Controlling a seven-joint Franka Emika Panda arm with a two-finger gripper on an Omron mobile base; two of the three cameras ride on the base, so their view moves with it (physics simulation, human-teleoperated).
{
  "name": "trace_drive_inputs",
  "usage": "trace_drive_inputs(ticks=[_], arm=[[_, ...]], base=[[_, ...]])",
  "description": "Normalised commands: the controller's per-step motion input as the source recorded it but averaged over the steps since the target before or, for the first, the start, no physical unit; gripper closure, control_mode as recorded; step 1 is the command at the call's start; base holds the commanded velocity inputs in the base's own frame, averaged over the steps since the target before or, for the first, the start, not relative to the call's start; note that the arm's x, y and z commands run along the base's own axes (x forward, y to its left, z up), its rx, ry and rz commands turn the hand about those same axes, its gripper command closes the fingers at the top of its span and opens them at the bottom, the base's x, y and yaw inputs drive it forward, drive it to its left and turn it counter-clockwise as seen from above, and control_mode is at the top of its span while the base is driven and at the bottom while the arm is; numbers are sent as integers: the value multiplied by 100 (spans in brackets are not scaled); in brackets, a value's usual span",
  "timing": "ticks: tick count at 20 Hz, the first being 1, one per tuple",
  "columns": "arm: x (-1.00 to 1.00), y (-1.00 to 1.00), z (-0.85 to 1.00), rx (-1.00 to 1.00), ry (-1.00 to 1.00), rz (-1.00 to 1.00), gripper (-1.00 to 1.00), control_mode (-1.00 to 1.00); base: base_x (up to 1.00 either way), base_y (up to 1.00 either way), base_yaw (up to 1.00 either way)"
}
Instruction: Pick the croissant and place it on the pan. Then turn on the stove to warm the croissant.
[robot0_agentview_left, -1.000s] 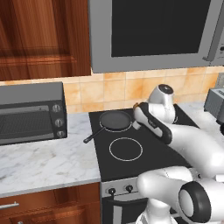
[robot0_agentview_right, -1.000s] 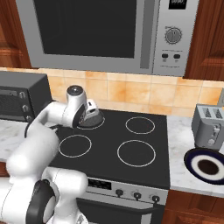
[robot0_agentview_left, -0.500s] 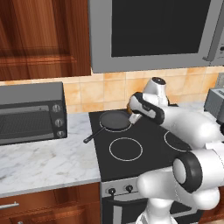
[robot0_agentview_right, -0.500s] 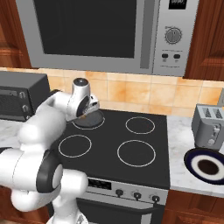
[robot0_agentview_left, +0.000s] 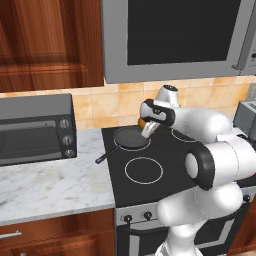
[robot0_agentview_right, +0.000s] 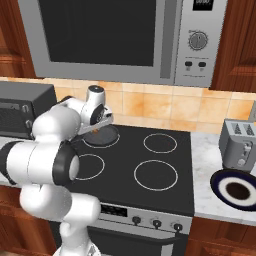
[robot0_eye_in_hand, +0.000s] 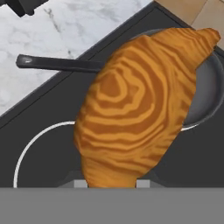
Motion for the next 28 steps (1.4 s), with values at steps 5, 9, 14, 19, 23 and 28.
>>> trace_drive_inputs(ticks=[5,9,14,19,23,28], arm=[[39,14,-29,0,3,6,100,-100],[37,8,-38,0,0,6,100,-100],[36,11,-39,0,0,6,100,-100],[37,14,-36,0,4,5,100,-100],[40,15,-36,0,5,4,100,-100],[36,6,-34,0,4,4,100,-100]], base=[[0,0,0],[0,0,0],[0,0,0],[0,0,0],[0,0,0],[0,0,0]])
